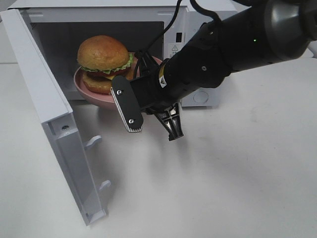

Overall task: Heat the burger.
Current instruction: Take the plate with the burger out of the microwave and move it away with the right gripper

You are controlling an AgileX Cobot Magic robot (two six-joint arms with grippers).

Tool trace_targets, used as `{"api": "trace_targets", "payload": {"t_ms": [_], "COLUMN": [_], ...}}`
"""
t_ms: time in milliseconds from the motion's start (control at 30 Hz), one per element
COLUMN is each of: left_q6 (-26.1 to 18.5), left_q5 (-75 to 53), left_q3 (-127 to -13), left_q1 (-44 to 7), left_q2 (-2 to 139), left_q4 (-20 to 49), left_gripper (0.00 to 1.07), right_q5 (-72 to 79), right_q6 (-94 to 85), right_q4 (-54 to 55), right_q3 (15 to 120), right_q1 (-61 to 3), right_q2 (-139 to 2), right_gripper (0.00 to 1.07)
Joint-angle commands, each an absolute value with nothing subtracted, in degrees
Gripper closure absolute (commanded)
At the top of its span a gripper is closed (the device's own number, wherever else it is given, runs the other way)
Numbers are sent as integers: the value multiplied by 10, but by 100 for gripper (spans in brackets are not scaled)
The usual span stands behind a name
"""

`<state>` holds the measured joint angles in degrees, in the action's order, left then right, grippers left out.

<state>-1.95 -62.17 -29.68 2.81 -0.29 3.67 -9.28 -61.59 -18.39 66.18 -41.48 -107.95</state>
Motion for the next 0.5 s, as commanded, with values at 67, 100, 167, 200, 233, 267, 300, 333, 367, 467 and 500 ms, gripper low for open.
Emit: {"api": "trace_targets", "payload": {"t_ms": [67, 100, 167, 200, 233, 267, 300, 333, 367, 467, 500], "left_q6": [-18, -18, -18, -18, -18, -18, -18, -18, -18, -18, -18], "left_q5": [-614, -614, -614, -614, -614, -614, -614, -614, -614, -614, -614], "left_q3": [-296, -296, -296, -296, -296, -296, -296, -296, -296, -296, -296], "left_q1": [28, 28, 28, 28, 28, 28, 28, 28, 28, 28, 28], "left_q2": [-13, -13, -13, -13, -13, -13, -13, -13, -13, -13, -13], "left_q4": [35, 35, 35, 35, 35, 35, 35, 35, 35, 35, 35], "left_gripper": [13, 13, 13, 13, 13, 13, 13, 13, 13, 13, 13], "right_q5": [-58, -58, -57, -58, -58, -58, -58, -58, -58, -58, -58], "right_q6": [-611, -611, -611, -611, -611, -611, -611, -611, -611, -611, -611], "right_q4": [-189, -189, -189, -189, -189, -189, -189, -189, -189, -189, -189], "right_q3": [640, 633, 618, 604, 604, 590, 590, 581, 564, 537, 537], "right_q1": [-416, -416, -416, -416, -416, -416, -416, -416, -416, -416, -416], "right_q2": [-1041, -1035, -1023, -1010, -1010, -999, -999, -992, -978, -956, -956], "right_gripper": [107, 107, 107, 107, 107, 107, 107, 107, 107, 107, 107]}}
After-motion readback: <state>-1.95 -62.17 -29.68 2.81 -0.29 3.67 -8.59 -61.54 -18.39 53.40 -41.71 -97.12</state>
